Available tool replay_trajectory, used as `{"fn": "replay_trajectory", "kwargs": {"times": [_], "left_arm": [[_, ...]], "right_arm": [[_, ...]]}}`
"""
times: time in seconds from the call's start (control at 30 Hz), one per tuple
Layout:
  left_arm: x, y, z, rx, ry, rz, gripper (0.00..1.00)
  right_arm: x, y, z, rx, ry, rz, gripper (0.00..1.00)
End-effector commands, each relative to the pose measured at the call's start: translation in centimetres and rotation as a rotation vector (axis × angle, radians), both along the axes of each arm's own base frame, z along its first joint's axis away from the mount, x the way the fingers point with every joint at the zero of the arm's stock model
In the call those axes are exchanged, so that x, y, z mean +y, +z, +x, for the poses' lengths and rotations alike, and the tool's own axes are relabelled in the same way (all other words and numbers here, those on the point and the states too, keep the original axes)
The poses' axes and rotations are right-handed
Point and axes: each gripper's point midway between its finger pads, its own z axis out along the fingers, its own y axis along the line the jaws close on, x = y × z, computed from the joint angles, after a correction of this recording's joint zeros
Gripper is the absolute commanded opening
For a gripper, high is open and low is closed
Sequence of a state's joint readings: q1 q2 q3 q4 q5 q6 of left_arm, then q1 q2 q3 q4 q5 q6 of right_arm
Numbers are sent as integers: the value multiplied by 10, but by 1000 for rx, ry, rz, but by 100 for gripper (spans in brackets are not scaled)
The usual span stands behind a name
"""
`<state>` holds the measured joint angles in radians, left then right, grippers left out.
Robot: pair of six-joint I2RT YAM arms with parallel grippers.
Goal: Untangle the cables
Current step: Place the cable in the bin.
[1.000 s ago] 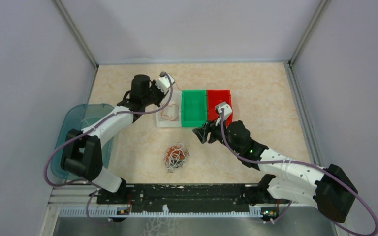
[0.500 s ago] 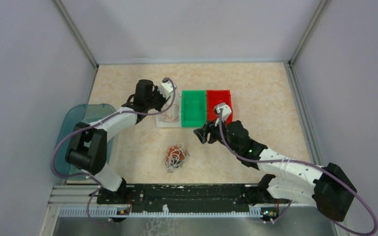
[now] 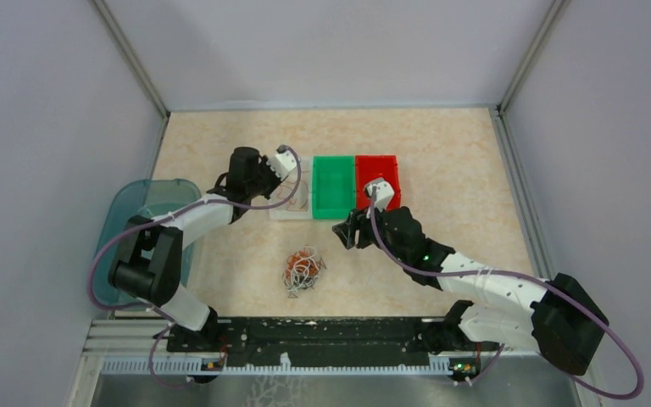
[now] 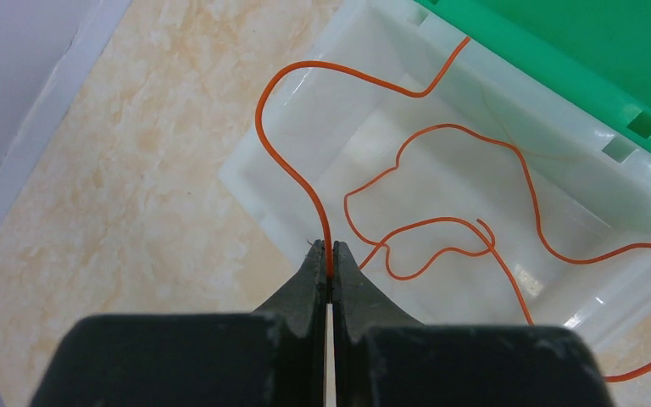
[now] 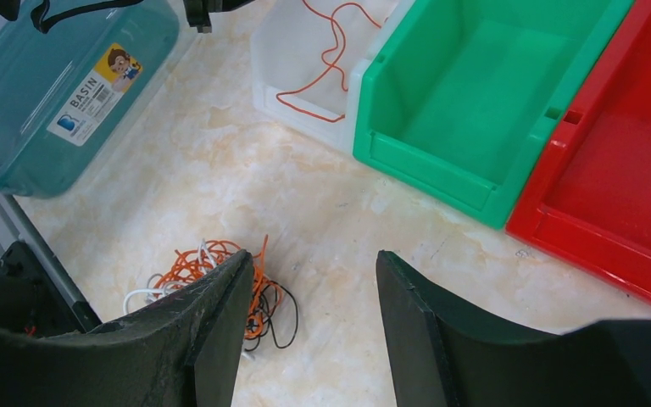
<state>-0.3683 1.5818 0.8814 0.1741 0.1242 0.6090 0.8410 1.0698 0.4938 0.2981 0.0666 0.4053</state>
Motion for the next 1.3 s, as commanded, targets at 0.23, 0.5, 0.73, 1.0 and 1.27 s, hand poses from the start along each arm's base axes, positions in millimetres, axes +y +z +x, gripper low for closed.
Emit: {"fn": "replay_trajectory", "kwargs": {"times": [0.23, 0.5, 0.73, 1.0, 1.27], "left_arm": [[-24, 4, 13, -41, -98, 109, 10], [-31, 15, 4, -30, -141, 68, 55], [-38, 38, -15, 114, -278, 12, 77], [-58, 59, -6, 137, -345, -67, 67], [-62, 42, -30, 214, -429, -71, 66]], "right_arm": [[2, 35, 9, -56, -29, 77, 57], [-2, 33, 10, -57, -38, 74, 57], [-1, 36, 11, -60, -37, 79, 57], [-4, 34, 9, -53, -40, 80, 57], [3, 19, -7, -2, 37, 90, 57]]}}
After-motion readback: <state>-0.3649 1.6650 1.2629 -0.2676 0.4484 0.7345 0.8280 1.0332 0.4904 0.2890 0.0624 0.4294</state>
